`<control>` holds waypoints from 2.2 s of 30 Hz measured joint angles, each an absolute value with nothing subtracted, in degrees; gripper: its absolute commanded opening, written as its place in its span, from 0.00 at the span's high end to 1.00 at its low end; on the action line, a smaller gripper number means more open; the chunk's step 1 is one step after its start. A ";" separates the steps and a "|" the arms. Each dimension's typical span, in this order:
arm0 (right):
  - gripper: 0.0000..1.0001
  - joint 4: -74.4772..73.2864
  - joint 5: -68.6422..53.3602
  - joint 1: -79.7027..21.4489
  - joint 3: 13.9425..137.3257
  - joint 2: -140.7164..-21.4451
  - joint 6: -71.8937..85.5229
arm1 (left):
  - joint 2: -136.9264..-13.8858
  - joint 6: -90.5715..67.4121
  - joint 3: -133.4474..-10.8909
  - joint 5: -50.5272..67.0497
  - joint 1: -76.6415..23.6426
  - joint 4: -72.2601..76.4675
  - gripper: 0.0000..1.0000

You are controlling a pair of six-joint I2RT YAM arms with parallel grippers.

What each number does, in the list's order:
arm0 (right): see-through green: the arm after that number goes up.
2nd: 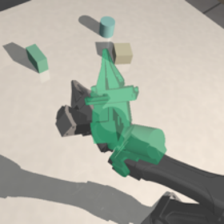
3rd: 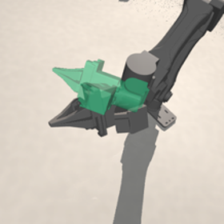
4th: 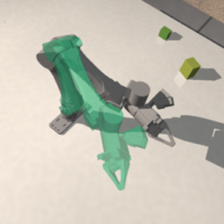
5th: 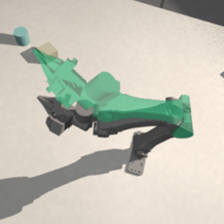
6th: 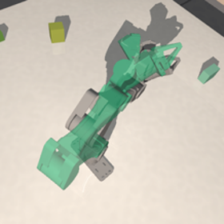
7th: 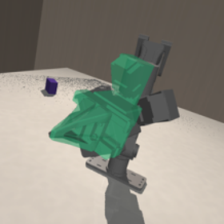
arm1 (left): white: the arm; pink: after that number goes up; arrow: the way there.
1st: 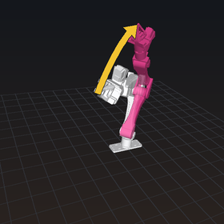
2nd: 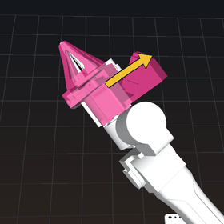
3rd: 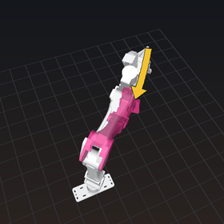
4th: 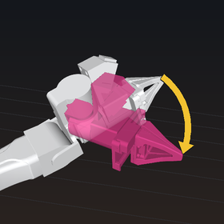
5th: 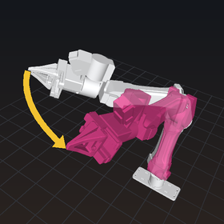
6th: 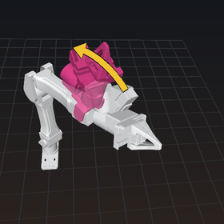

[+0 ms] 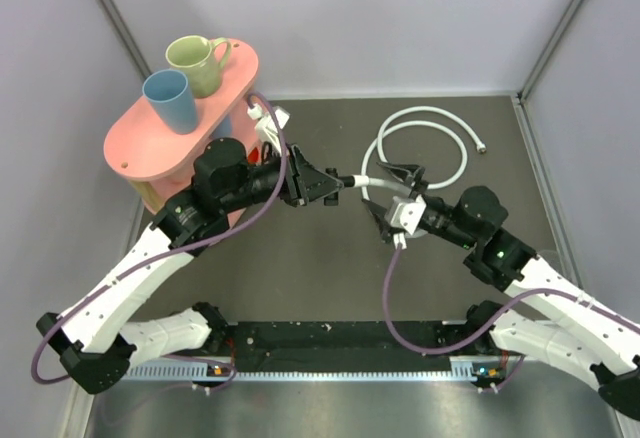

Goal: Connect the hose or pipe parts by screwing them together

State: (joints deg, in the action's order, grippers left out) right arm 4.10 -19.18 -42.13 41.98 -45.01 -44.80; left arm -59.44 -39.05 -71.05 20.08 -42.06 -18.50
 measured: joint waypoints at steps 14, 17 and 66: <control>0.53 13.23 -7.94 -54.98 42.04 -50.26 -58.22 | -59.51 -58.83 -70.35 19.75 -40.91 -23.68 1.00; 0.65 14.41 -7.75 -55.86 42.06 -50.35 -58.96 | -59.51 -60.64 -69.89 19.97 -40.84 -23.66 1.00; 0.22 -4.49 -22.11 -43.22 49.06 -48.23 -38.30 | -55.57 -21.15 -59.66 17.04 -41.65 -10.02 1.00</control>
